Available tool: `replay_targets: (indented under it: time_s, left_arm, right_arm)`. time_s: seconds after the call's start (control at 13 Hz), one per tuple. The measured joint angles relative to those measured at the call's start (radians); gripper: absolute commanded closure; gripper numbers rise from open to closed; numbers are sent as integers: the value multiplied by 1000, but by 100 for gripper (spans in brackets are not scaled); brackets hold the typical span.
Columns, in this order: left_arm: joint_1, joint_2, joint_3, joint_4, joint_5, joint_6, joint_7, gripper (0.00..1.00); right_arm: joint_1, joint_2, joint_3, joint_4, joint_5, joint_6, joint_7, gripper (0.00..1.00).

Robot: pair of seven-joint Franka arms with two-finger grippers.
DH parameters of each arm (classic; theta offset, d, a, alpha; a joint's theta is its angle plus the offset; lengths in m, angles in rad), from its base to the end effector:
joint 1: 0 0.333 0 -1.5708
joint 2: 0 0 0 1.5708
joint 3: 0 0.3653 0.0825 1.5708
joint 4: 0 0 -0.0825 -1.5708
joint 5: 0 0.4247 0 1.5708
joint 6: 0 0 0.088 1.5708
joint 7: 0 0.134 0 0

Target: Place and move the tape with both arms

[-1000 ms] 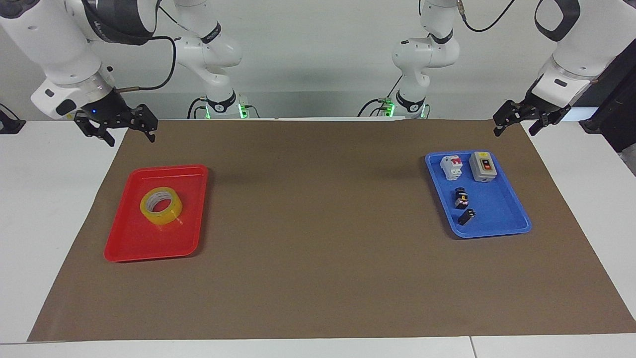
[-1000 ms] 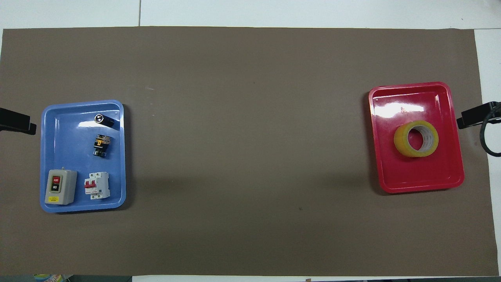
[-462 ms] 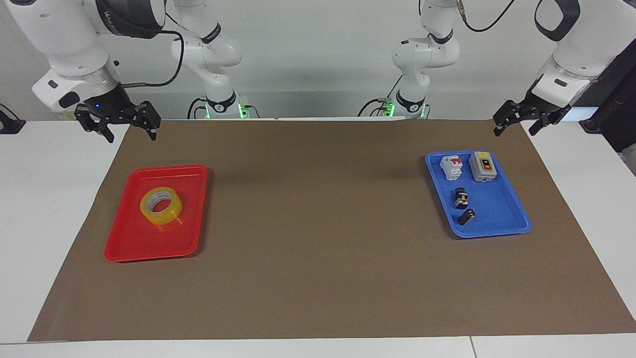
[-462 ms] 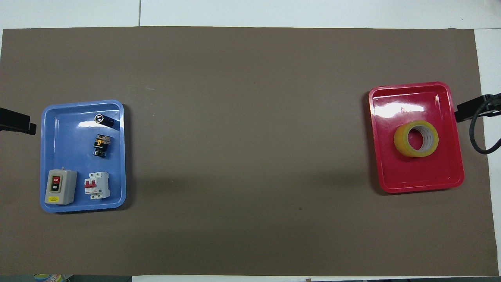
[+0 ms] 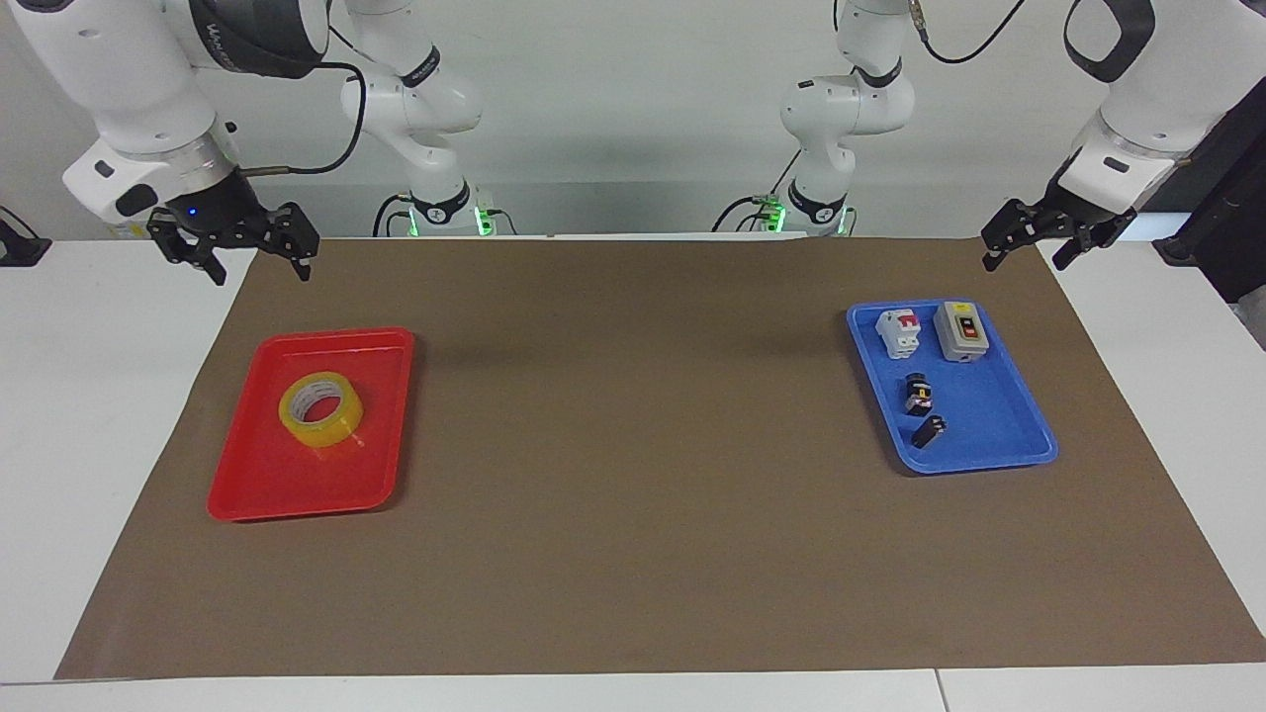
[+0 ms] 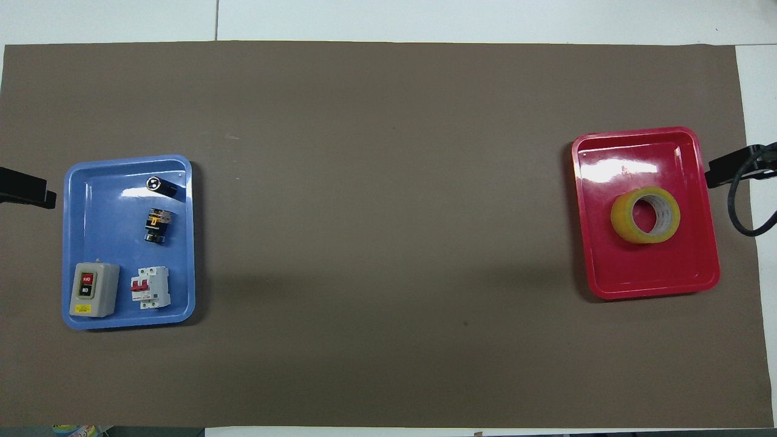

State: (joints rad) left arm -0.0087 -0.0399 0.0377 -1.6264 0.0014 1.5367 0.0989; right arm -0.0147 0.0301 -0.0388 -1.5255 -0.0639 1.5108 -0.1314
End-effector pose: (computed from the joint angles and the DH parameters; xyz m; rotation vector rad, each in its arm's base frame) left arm 0.5748 0.0173 0.6389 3.1354 -0.1097 -0.0780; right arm 0.5974 -0.0405 0.6471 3.0778 0.1162 -0.0779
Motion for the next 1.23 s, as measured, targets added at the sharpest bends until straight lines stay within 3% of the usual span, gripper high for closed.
replay_targets:
  time_s: [1.23]
  left_arm:
    - [0, 0, 0, 0, 0, 0, 0, 0]
  right_arm:
    - [8, 3, 3, 2, 33, -39, 64, 0]
